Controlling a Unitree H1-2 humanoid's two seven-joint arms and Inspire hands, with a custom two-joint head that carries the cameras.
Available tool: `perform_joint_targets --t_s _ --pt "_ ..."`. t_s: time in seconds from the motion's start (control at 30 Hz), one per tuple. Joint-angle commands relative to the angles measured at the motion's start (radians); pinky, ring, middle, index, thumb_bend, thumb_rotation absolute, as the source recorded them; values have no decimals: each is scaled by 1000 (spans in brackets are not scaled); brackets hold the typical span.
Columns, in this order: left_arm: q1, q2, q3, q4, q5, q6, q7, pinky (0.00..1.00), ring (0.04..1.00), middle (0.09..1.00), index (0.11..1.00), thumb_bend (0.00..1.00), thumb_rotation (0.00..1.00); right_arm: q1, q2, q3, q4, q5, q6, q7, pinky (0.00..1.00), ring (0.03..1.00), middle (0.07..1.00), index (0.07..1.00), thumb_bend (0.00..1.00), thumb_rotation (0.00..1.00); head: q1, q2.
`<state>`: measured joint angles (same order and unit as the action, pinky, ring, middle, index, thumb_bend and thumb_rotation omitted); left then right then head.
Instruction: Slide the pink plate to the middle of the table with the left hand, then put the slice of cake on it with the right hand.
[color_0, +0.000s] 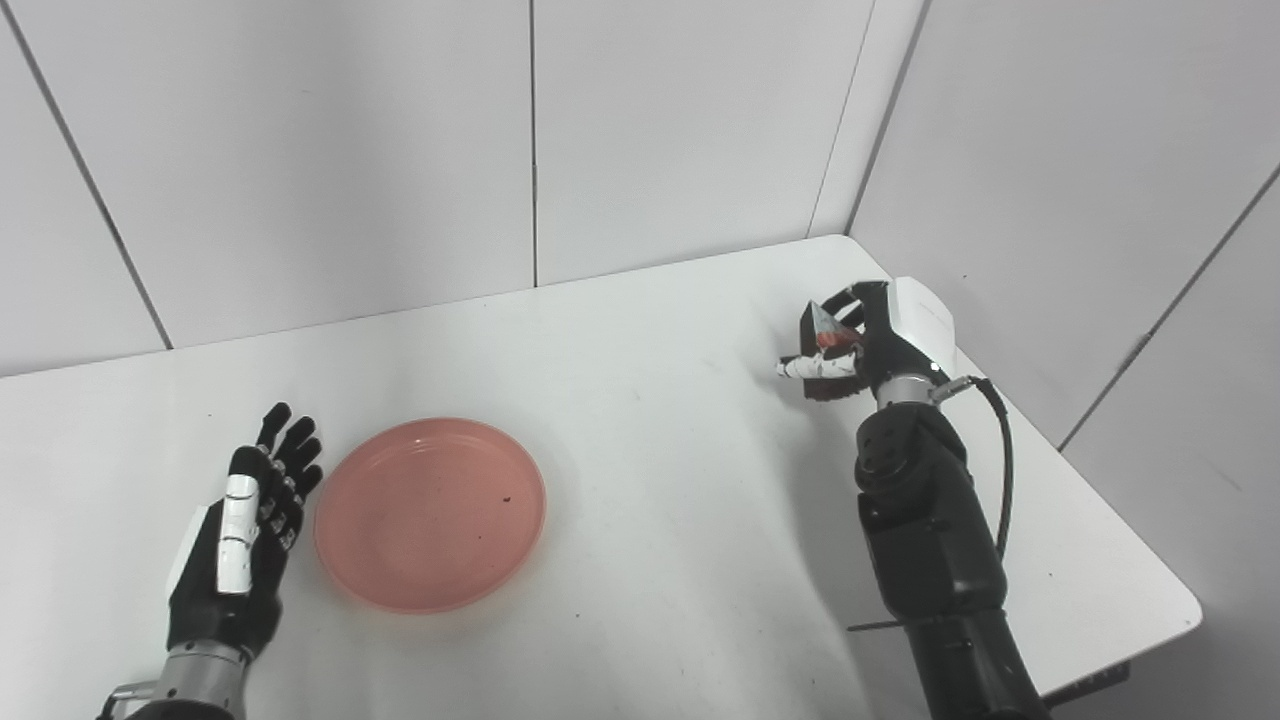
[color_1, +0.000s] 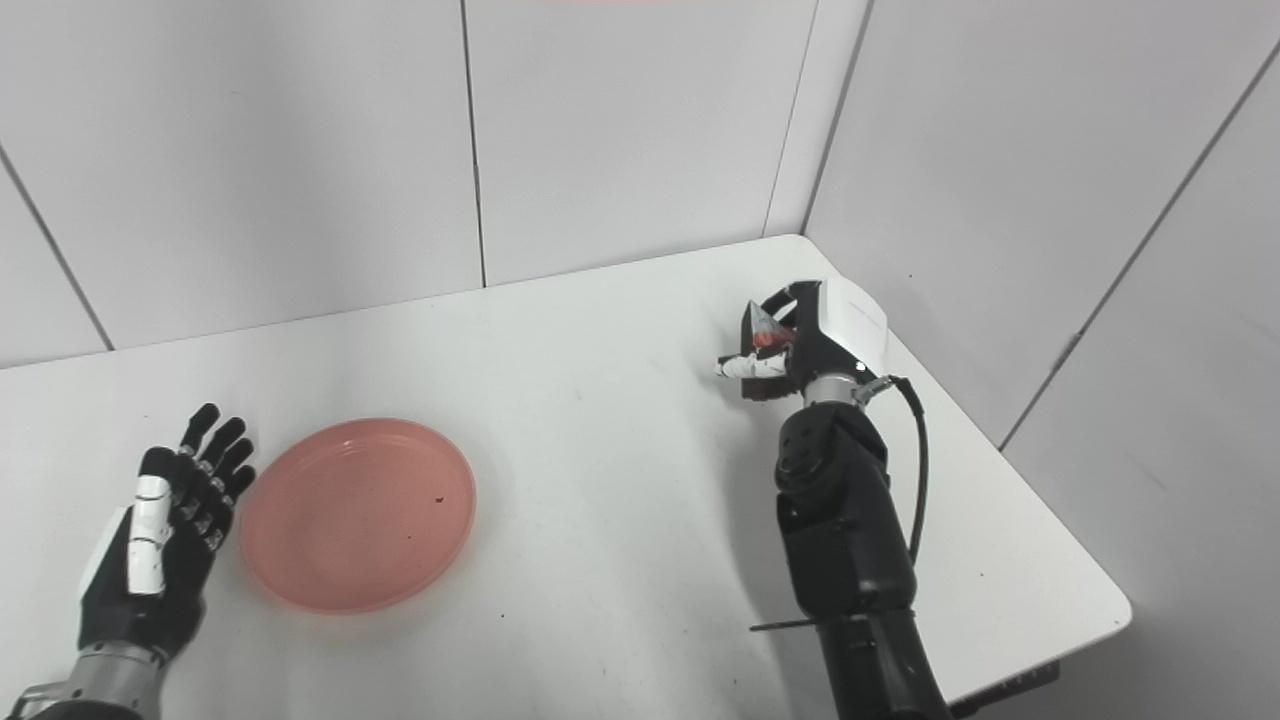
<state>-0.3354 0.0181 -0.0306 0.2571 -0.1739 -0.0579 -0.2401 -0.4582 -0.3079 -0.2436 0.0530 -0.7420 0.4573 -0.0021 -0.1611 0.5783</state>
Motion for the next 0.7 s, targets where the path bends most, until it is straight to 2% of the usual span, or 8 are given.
perform_joint_targets --t_s 0.0,0.03,0.07,0.13,0.33,0.5,0.6,0.67 --pt "28 -26 -18 18 22 18 16 1000 999 992 990 703 1000 -19 -25 3 -43 69 -77 -34 160 227 403 481 517 0 73 3" --pt "27 -33 -23 20 28 16 23 1000 1000 997 996 720 1000 -16 -28 5 -45 97 -94 -39 175 243 416 482 518 0 83 3" --pt "22 -42 -26 33 36 6 32 1000 1000 999 998 726 1000 -11 -27 11 -52 123 -124 -46 181 249 420 482 518 0 130 3" --pt "14 -60 -28 58 49 -13 52 1000 1000 1000 1000 744 1000 -2 -30 29 -64 165 -173 -54 188 254 428 485 518 0 171 2" --pt "-7 -105 -31 122 91 -67 105 1000 1000 1000 1000 747 1000 16 -38 86 -85 266 -274 -38 193 260 448 490 517 0 231 0" --pt "-25 -134 -32 158 109 -97 130 1000 1000 1000 1000 722 1000 38 -29 175 -131 318 -365 -1 157 228 416 490 513 0 266 -3" --pt "-32 -147 -29 170 117 -98 148 1000 1000 1000 1000 719 1000 42 -12 227 -160 333 -381 17 148 215 403 492 512 0 275 -1" --pt "-34 -152 -29 170 119 -96 157 1000 1000 1000 1000 711 1000 39 10 267 -198 317 -344 36 145 210 401 492 512 0 279 1"
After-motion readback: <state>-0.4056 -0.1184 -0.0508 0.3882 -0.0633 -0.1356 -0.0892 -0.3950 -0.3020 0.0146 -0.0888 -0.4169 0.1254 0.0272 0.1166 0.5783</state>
